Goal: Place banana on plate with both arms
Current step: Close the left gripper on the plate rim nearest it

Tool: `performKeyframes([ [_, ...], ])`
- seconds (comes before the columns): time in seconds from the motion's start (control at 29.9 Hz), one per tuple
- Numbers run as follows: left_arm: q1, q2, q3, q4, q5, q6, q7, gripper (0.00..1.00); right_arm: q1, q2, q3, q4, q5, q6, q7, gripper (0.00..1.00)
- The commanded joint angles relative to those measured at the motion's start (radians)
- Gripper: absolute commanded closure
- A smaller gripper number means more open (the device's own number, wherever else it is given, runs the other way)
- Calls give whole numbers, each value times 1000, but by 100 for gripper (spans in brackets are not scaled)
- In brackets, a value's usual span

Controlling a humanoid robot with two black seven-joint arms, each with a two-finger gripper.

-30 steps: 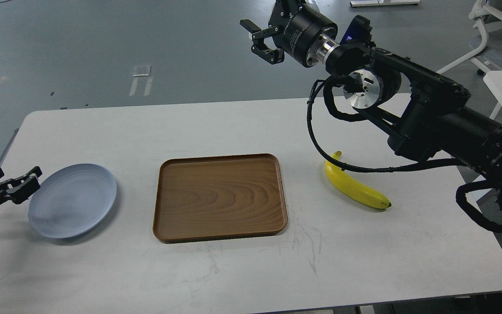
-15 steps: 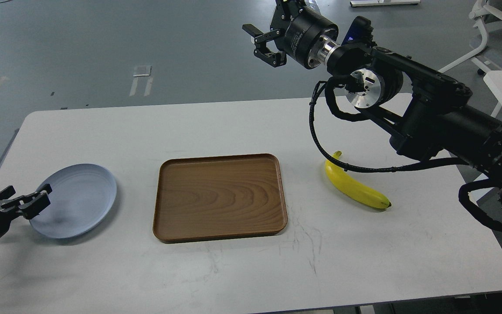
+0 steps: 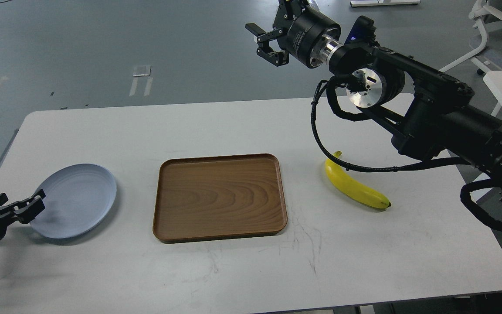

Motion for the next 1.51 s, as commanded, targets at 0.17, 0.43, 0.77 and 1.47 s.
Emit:
performKeyframes([
  [0.17,-14,-6,-1,-12,0,0,0,3,0,-2,-1,1,0,0,0,0],
  [0.43,-2,-14,-1,-15,1,0,0,2,-5,-2,-1,-2,-2,0,0,0],
  [0.77,0,-20,1,-13,0,-2,0,2,-5,-2,-3,-2,-2,0,0,0],
  [1.47,-2,-26,13,-13,-10,-29,0,13,-14,1,-1,-2,-3,-1,0,0],
])
